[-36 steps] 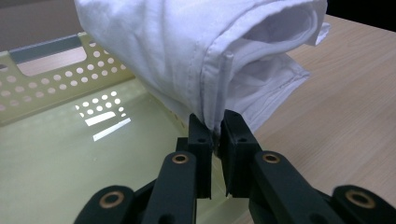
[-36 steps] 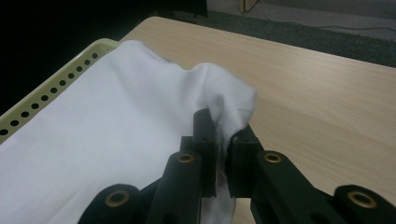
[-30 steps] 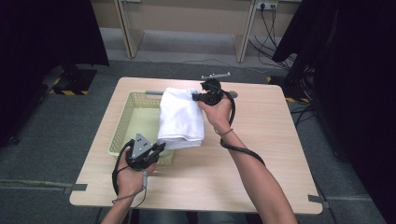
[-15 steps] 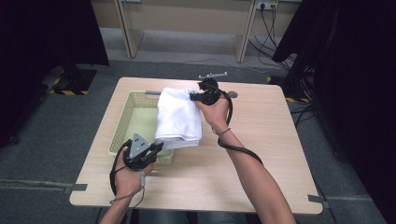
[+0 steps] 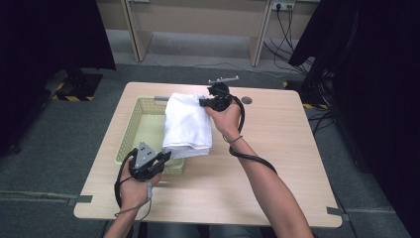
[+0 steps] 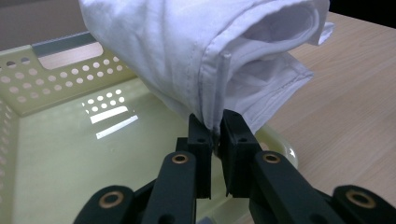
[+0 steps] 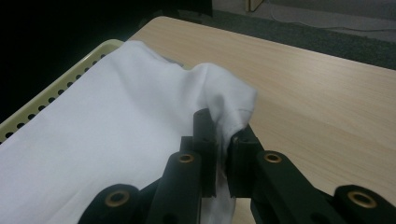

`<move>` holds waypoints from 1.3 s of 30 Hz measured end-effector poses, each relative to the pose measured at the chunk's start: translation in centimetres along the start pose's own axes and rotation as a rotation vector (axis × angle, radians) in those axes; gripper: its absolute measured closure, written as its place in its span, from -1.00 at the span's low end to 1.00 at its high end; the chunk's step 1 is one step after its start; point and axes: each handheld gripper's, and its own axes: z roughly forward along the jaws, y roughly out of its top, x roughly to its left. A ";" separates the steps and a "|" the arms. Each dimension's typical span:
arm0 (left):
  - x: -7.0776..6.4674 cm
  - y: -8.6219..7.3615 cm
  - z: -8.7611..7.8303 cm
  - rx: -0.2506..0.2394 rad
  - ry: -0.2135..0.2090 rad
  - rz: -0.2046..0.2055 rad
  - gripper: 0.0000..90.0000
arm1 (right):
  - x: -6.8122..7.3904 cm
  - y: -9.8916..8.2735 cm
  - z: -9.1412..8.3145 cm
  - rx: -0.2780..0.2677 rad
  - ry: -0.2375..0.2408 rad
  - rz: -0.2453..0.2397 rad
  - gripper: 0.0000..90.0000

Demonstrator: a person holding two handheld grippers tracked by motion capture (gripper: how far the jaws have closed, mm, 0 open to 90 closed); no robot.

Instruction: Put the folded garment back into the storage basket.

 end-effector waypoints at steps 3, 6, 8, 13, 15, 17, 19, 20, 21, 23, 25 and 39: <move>0.1 0.0 -0.1 0.001 0.003 0.001 0.84 | 0.1 0.0 0.1 -0.001 0.001 -0.001 0.88; 0.2 -0.1 -0.1 0.000 0.007 -0.001 0.84 | 0.3 0.1 0.1 0.001 0.003 0.000 0.88; 0.3 -0.1 -0.2 0.000 0.010 -0.001 0.84 | 0.4 0.2 0.2 0.001 0.004 -0.006 0.88; 0.5 -0.2 -0.3 -0.001 0.016 -0.002 0.84 | 0.6 0.3 0.4 0.001 0.006 -0.009 0.88; 0.5 -0.2 -0.4 -0.001 0.017 -0.003 0.84 | 0.7 0.3 0.4 0.000 0.007 -0.009 0.88; 0.6 -0.2 -0.4 -0.001 0.018 -0.003 0.84 | 0.8 0.4 0.5 0.001 0.007 -0.008 0.88; 0.6 -0.2 -0.4 -0.001 0.021 -0.005 0.84 | 0.9 0.4 0.5 0.003 0.008 -0.008 0.88; 0.7 -0.2 -0.5 -0.001 0.022 -0.005 0.84 | 0.9 0.4 0.5 0.002 0.008 -0.008 0.87; 0.7 -0.2 -0.5 -0.002 0.023 -0.006 0.84 | 0.9 0.4 0.5 0.000 0.008 -0.011 0.88; 0.8 -0.3 -0.5 0.000 0.027 -0.007 0.84 | 1.0 0.5 0.6 0.000 0.009 -0.011 0.88; 0.9 -0.3 -0.5 -0.001 0.028 -0.008 0.84 | 1.1 0.5 0.6 -0.001 0.011 -0.013 0.88; 1.3 -0.6 -0.9 0.000 0.041 -0.017 0.84 | 1.6 0.5 0.9 0.002 0.016 -0.018 0.88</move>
